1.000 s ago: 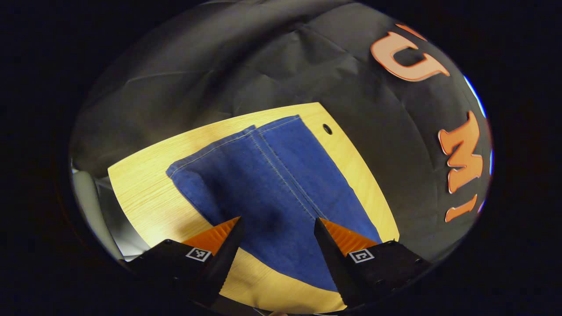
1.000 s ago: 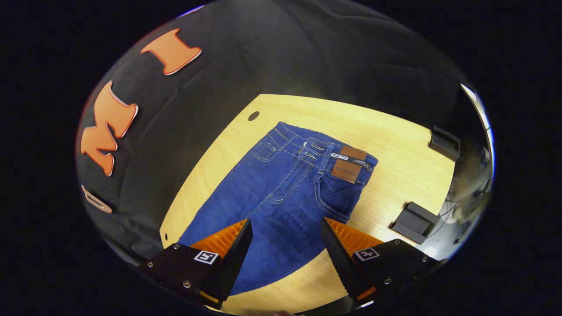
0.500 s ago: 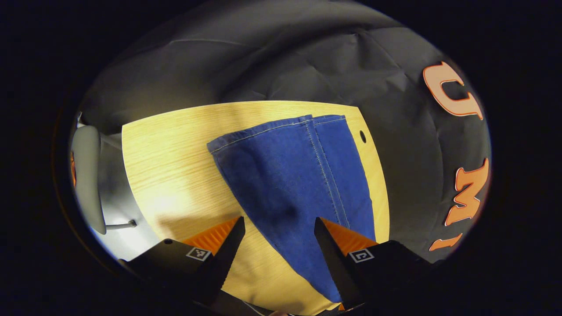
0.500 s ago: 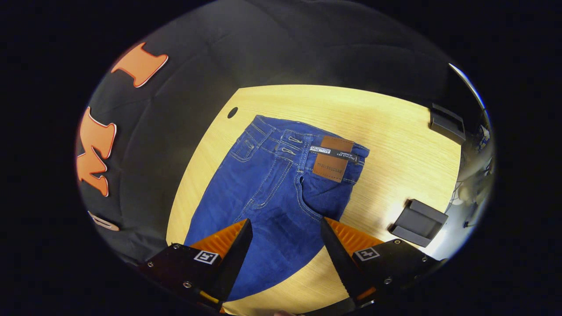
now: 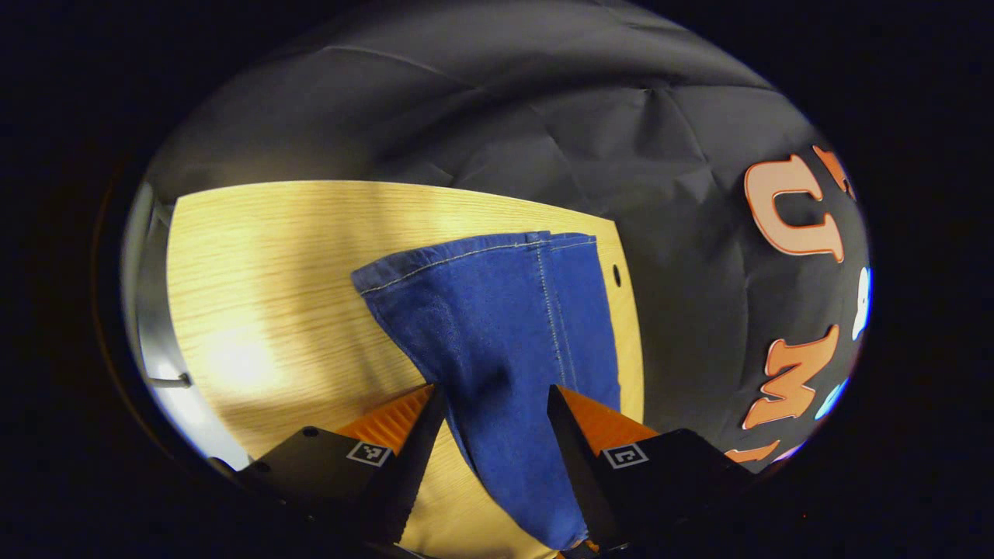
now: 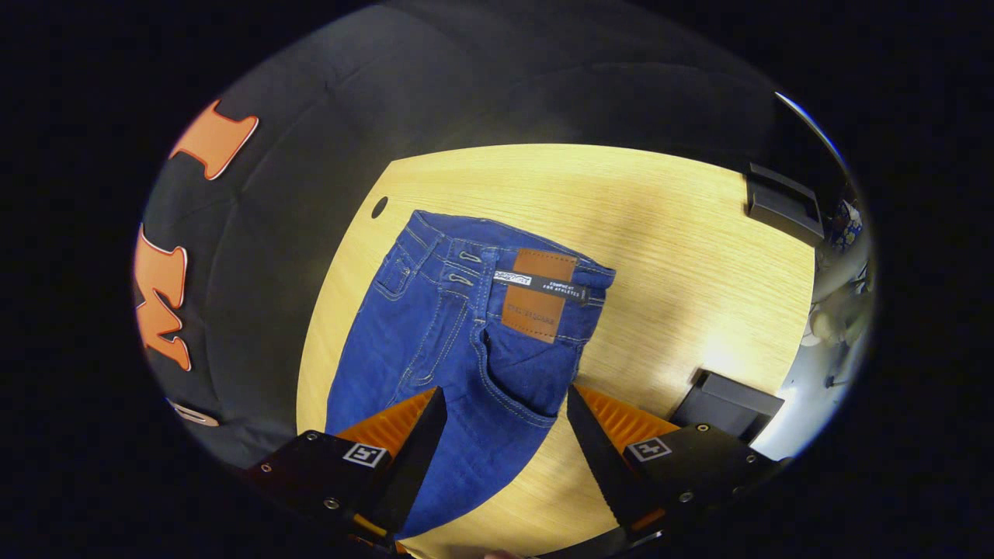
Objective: Grasp the waist and the cuffs of the jeans and fold them to make the two legs overlap; first hold the waist and fold one-third of the jeans toward the cuffs, then hold the cuffs and fold the remaining one-third in the same direction to finish folding.
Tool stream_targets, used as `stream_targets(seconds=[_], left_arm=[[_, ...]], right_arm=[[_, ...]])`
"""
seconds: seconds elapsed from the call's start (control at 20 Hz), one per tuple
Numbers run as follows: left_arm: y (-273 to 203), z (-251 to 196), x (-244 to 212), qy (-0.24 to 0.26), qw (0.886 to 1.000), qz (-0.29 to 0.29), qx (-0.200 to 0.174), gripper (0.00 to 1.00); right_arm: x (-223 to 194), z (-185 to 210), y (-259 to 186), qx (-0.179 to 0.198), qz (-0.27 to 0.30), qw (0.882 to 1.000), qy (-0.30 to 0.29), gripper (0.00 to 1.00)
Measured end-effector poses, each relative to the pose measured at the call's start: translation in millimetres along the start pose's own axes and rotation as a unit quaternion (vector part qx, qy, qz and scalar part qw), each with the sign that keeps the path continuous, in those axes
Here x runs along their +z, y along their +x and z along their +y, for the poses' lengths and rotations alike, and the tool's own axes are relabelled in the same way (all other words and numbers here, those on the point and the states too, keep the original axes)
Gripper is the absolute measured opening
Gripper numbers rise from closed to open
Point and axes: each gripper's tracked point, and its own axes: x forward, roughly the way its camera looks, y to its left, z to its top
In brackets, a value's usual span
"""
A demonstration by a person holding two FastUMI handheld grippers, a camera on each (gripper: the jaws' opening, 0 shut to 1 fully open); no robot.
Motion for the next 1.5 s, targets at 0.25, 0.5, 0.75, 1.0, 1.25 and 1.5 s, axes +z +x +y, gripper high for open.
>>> stream_targets(seconds=[0.25,0.5,0.75,1.0,1.25,1.5], left_arm=[[18.4,0.8,2.3,-0.023,1.0,-0.01,-0.017,0.54],[21.4,7.2,1.4,-0.009,1.0,-0.01,0.005,0.11],[17.5,9.8,1.7,0.004,1.0,-0.017,0.025,0.02],[3.3,-8.6,8.1,0.026,0.999,-0.016,0.028,0.03],[-17.5,-22.9,21.5,0.031,0.998,-0.029,0.037,0.02],[-24.1,-32.1,25.4,0.043,0.998,-0.03,0.042,0.01]], right_arm=[[-3.5,-5.8,8.3,0.017,0.011,1.0,0.02,0.96],[5.2,-6.1,10.3,0.074,0.023,0.993,0.085,0.93],[4.3,-16.0,22.6,0.063,0.024,0.99,0.128,0.68],[-1.4,-14.9,30.3,0.019,0.03,0.992,0.125,0.18],[19.2,-12.9,-10.9,0.026,0.025,0.988,0.153,0.08],[20.1,-5.8,4.2,0.049,0.038,0.989,0.131,0.05]])
